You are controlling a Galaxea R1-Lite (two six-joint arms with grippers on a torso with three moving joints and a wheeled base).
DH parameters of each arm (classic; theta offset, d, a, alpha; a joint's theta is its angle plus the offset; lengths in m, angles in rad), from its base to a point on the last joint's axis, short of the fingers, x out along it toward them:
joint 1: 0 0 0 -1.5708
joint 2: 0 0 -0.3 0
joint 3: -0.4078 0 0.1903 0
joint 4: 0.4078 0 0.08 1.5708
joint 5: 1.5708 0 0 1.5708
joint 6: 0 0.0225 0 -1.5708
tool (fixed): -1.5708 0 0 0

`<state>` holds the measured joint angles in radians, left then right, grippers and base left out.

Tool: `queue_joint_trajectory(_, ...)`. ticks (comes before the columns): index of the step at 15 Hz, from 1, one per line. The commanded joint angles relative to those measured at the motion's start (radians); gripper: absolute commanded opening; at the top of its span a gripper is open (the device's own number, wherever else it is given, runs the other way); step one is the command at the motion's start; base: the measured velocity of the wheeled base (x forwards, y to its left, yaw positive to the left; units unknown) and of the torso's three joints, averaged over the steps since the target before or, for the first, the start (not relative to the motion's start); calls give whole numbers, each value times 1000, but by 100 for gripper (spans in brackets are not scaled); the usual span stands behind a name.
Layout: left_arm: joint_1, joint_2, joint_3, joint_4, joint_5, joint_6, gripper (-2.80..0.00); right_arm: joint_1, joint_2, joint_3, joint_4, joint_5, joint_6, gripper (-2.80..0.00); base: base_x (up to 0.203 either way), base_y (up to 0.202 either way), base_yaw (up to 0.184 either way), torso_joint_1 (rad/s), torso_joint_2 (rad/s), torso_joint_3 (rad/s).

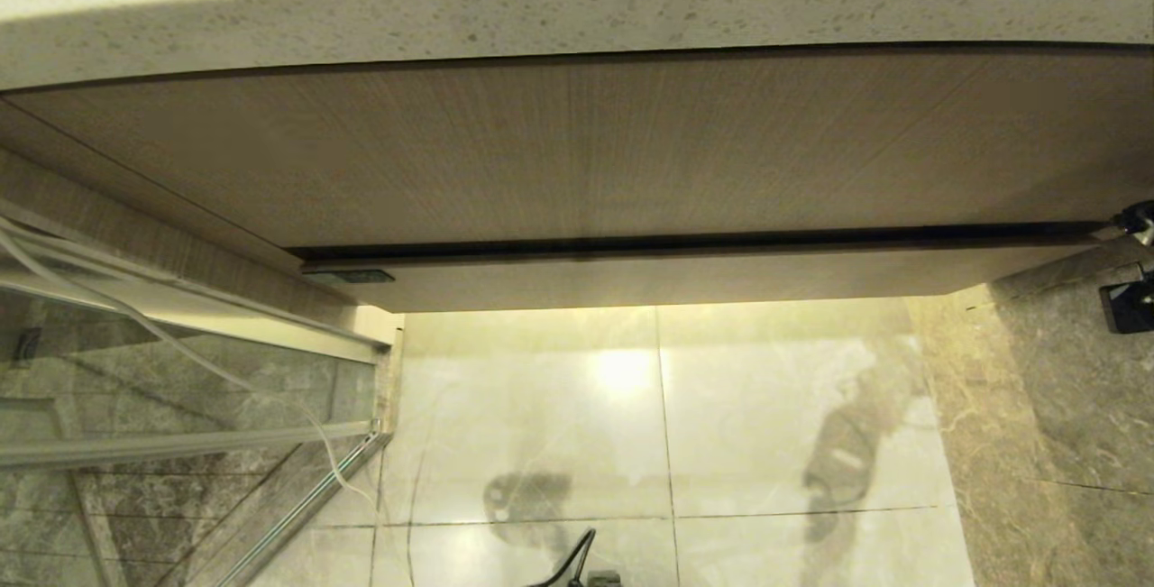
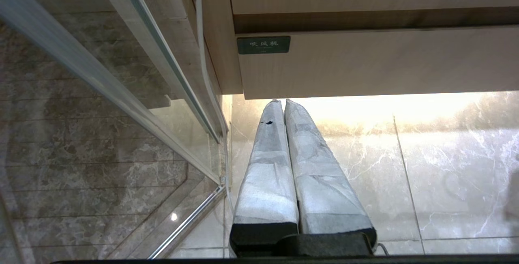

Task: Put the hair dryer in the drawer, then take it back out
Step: Close the drawer, then pull open the drawer

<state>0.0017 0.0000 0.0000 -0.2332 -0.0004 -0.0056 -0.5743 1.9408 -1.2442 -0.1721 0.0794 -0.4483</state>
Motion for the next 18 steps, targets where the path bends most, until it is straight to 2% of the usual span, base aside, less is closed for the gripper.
queue_joint_trajectory(1, 0, 0, 40, -2, 0, 0, -280, 1, -41, 18, -2, 0, -4, -280, 0, 0, 0, 0, 0, 0)
queue_joint_trajectory(7, 0, 0, 40, -2, 0, 0, -280, 1, -43, 28, 15, 3, -10, -280, 0, 0, 0, 0, 0, 0)
queue_joint_trajectory(10, 0, 0, 40, -2, 0, 1, -280, -1, -83, 91, 12, 8, -21, -280, 0, 0, 0, 0, 0, 0)
queue_joint_trajectory(11, 0, 0, 40, -2, 0, -1, -280, -3, -103, 118, 17, 8, -49, -280, 0, 0, 0, 0, 0, 0)
queue_joint_trajectory(14, 0, 0, 40, -2, 0, 0, -280, -3, -172, 173, 77, 9, -120, -280, 0, 0, 0, 0, 0, 0)
queue_joint_trajectory(18, 0, 0, 40, -2, 0, -1, -280, 20, -270, 217, 189, 2, -129, -280, 0, 0, 0, 0, 0, 0)
